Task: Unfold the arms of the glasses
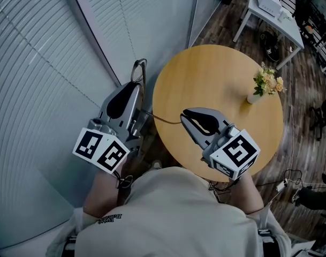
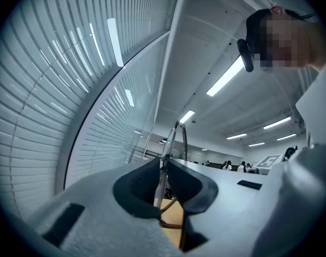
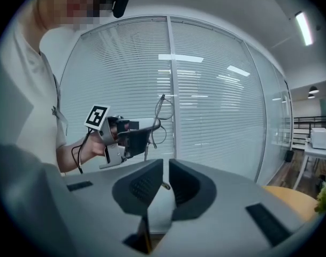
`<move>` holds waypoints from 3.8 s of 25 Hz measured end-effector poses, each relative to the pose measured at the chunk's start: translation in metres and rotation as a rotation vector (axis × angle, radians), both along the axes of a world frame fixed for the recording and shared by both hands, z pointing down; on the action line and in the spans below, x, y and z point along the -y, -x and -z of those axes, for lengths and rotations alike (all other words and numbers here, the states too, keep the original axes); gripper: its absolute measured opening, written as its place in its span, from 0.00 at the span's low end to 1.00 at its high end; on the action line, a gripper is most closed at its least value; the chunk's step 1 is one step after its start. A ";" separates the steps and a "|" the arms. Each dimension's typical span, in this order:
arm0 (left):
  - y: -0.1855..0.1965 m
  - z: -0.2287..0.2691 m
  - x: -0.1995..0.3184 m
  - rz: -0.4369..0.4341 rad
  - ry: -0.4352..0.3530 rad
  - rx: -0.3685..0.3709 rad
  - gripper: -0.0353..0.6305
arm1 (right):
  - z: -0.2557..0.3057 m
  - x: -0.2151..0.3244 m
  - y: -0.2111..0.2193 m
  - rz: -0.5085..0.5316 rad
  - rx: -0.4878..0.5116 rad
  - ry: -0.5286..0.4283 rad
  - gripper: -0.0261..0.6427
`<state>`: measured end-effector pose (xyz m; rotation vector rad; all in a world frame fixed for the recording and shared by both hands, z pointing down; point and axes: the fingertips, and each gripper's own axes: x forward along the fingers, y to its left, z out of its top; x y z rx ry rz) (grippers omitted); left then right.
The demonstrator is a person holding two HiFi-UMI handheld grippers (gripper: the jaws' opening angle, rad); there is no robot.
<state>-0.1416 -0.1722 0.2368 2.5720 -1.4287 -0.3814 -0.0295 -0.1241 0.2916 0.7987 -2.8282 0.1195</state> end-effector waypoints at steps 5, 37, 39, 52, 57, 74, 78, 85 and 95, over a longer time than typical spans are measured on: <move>-0.005 -0.007 0.000 -0.020 0.013 0.038 0.13 | 0.012 0.002 -0.004 -0.011 -0.004 -0.040 0.09; -0.065 -0.037 -0.011 -0.168 0.042 0.149 0.13 | -0.010 0.003 0.052 0.200 -0.196 -0.052 0.09; -0.065 -0.038 -0.012 -0.169 0.045 0.153 0.13 | -0.011 0.001 0.049 0.205 -0.200 -0.039 0.09; -0.054 -0.053 -0.005 -0.095 0.062 0.257 0.13 | 0.000 0.005 -0.016 0.077 -0.195 -0.053 0.09; -0.054 -0.060 -0.002 -0.094 0.052 0.308 0.13 | 0.011 0.016 -0.042 -0.002 -0.194 -0.099 0.09; -0.059 -0.074 0.005 -0.059 0.068 0.429 0.13 | 0.032 0.027 -0.078 -0.107 -0.102 -0.116 0.09; -0.049 -0.060 0.013 -0.022 0.047 0.394 0.13 | 0.048 0.031 -0.085 -0.151 -0.045 -0.142 0.09; -0.048 -0.015 0.018 -0.013 -0.038 0.352 0.13 | 0.092 0.035 -0.112 -0.282 0.078 -0.222 0.09; -0.055 0.052 0.002 -0.008 -0.218 0.355 0.13 | 0.140 0.022 -0.168 -0.512 0.204 -0.351 0.09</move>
